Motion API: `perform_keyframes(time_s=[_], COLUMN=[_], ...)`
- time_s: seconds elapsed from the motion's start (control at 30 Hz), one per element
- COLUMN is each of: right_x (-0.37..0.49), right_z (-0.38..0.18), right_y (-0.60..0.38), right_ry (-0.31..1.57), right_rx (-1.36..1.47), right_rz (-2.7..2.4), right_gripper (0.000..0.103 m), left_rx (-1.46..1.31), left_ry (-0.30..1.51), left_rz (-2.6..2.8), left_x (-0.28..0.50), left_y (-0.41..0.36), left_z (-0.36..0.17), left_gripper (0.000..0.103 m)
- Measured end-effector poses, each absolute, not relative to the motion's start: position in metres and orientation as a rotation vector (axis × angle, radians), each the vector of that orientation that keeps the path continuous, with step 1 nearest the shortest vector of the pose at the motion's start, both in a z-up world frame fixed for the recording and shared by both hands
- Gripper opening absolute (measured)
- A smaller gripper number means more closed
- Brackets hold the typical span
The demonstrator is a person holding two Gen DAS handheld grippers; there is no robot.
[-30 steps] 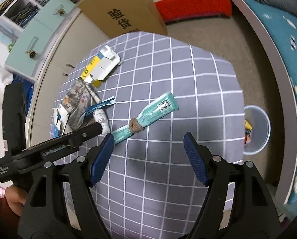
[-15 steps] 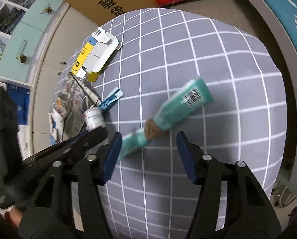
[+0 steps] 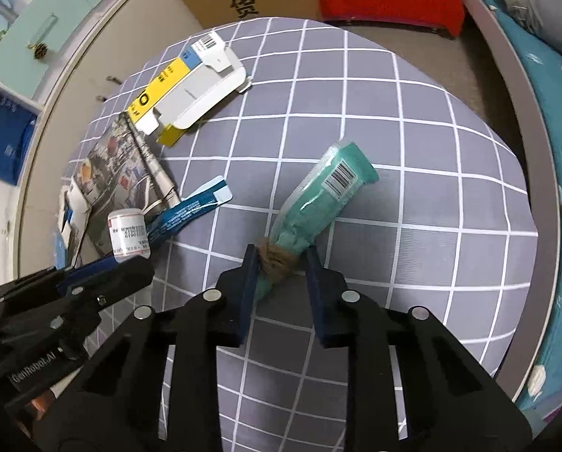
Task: Collect trash
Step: 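Grasp white bottle with left tool while right tool grasps teal tube, then carry white bottle with left tool while right tool drops teal tube into basin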
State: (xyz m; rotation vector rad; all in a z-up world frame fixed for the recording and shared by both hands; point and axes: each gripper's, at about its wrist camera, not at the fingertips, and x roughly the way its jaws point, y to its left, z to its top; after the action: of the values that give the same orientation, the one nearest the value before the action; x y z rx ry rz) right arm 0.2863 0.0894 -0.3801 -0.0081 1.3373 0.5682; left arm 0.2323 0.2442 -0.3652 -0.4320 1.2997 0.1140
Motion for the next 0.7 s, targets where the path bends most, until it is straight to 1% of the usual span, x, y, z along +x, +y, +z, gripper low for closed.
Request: perform_keyframes(time_s=[0.23,0.37,0.53,0.7], right_x=[0.286,0.284,0.289,0.291], right_z=[-0.375,-0.360,-0.333,-0.304], right_y=[0.062,0.039,-0.001,-0.061], right_ry=[1.355,1.335,1.281,1.208], right_rx=[0.061,0.087,0.131,0.170], right_rz=[0.653,0.676,0.672,0.635], right_gripper=[0.022,0.022,0.022,0.022], left_rx=[-0.431,-0.435,-0.423,-0.392], left_ry=[1.284,1.272,1.247,1.216], left_rz=[0.136,0.140,0.122,0.064], left_x=[0.233,0.232,0.239,0.254], left_y=[0.228,0.213,0.177,0.127], left_z=[-0.352,-0.343,-0.324,-0.304], left_gripper=[0.022,0.022,0.022,0.022])
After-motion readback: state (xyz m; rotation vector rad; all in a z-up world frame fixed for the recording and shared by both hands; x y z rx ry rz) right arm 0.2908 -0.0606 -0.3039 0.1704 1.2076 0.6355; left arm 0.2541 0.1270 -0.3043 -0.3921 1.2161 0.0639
